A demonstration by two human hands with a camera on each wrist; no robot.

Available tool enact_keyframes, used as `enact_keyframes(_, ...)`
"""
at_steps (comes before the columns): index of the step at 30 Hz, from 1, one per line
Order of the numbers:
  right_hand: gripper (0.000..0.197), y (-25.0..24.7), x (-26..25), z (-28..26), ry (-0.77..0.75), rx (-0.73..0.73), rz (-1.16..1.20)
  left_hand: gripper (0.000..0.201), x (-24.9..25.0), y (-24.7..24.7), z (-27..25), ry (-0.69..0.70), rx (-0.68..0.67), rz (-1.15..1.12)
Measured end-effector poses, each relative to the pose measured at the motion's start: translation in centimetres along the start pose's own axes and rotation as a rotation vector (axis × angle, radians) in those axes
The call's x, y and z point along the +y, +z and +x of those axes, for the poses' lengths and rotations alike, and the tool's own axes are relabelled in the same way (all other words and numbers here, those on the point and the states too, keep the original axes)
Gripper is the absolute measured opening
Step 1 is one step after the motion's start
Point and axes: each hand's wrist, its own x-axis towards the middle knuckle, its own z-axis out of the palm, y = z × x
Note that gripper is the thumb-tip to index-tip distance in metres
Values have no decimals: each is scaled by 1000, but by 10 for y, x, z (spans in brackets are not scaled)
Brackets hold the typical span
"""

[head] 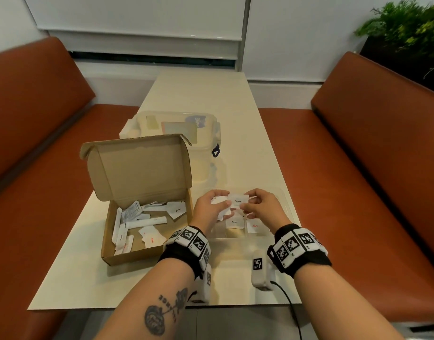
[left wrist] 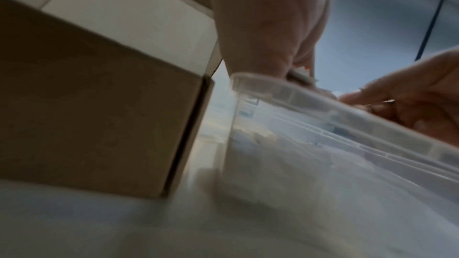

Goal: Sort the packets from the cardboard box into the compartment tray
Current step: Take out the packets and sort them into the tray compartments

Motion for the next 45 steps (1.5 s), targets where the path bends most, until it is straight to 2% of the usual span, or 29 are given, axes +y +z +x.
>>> enact_keyframes(3,11,1,1,3,-86,44,-193,16,-1,0,1,29,-11,69)
enact_keyframes(6,3,1,4,6,-81,80,-311,14,-2,-1,4,127,97,121)
enact_keyframes(10,7,5,13,6,-53,29,-484,25,-2,-3,7,174,194,-14)
enact_keyframes(15,8,21,15,11,-126,-81,-822,25,-2,-4,8,150,177,-112)
enact_keyframes(20,10,28,21,16,-224,-91,-965,25,-2,-7,9,152,168,-141)
enact_keyframes(23,7,30,25,14,-255,-59,-929,25,-2,-7,9,138,162,-118)
enact_keyframes(26,22,32,30,12,-243,-57,-904,25,0,-7,8,94,154,-153)
enact_keyframes(34,42,37,32,18,-171,-31,-964,30,8,-9,6,-51,119,-201)
enact_keyframes(37,35,36,31,17,-158,-36,-947,40,10,-8,4,-62,111,-146)
enact_keyframes(39,21,36,28,16,-169,3,-830,45,11,-9,2,-67,89,-118)
enact_keyframes(41,9,36,22,17,-176,98,-579,49,13,-10,0,-61,55,-73)
enact_keyframes(43,12,36,12,17,-166,144,-332,52,15,-11,0,-42,21,18)
enact_keyframes(45,13,36,2,18,-128,95,-205,51,17,-12,-2,-9,-12,114)
